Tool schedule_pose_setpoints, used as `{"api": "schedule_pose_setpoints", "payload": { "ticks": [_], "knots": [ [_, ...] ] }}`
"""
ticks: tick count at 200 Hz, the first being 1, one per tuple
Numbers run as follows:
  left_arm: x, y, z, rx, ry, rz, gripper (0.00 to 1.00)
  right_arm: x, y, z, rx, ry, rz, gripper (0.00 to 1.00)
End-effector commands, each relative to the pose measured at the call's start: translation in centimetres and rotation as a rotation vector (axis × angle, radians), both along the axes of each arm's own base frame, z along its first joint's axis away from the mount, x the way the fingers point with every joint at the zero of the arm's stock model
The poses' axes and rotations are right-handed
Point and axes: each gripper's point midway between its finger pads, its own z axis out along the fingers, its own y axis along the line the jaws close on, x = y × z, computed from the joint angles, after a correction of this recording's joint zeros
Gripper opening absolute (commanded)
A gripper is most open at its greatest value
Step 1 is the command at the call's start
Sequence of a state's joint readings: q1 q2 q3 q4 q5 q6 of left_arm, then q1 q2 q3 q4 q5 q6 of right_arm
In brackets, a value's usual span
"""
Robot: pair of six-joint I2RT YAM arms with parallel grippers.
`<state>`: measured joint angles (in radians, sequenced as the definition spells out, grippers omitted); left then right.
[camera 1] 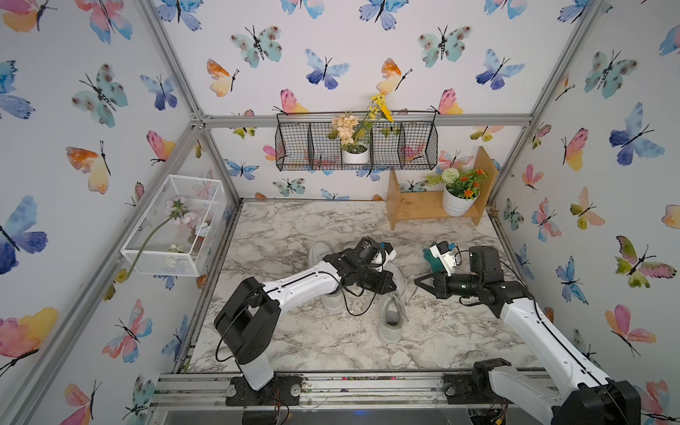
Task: Tie the shoes
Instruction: Wrap the shoelace around the shoelace, then cross the shoelace with the shoelace.
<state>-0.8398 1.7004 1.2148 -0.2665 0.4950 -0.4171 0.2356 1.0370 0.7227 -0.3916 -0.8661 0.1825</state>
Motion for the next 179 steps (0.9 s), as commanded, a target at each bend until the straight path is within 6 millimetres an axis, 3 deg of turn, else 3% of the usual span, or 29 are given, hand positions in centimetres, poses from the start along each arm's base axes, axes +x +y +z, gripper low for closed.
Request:
{"api": "schedule_pose_setpoints", "payload": {
  "ticks": [1,79,179],
  "knots": [
    [-0.1,-0.2,1.9,-0.043,-0.032,0.003,0.00,-0.9,1.2,0.4,0.034,-0.007,0.062,0.02],
    [0.7,0.2,1.7,-0.027,-0.049,0.058,0.00,-1.8,3.5,-1.9,0.026,0.036,0.115,0.02],
    [0.6,0.3,2.2,-0.033,-0.056,0.059,0.00,-0.7,4.0,-4.2,-0.025,0.068,0.083,0.02]
  ]
}}
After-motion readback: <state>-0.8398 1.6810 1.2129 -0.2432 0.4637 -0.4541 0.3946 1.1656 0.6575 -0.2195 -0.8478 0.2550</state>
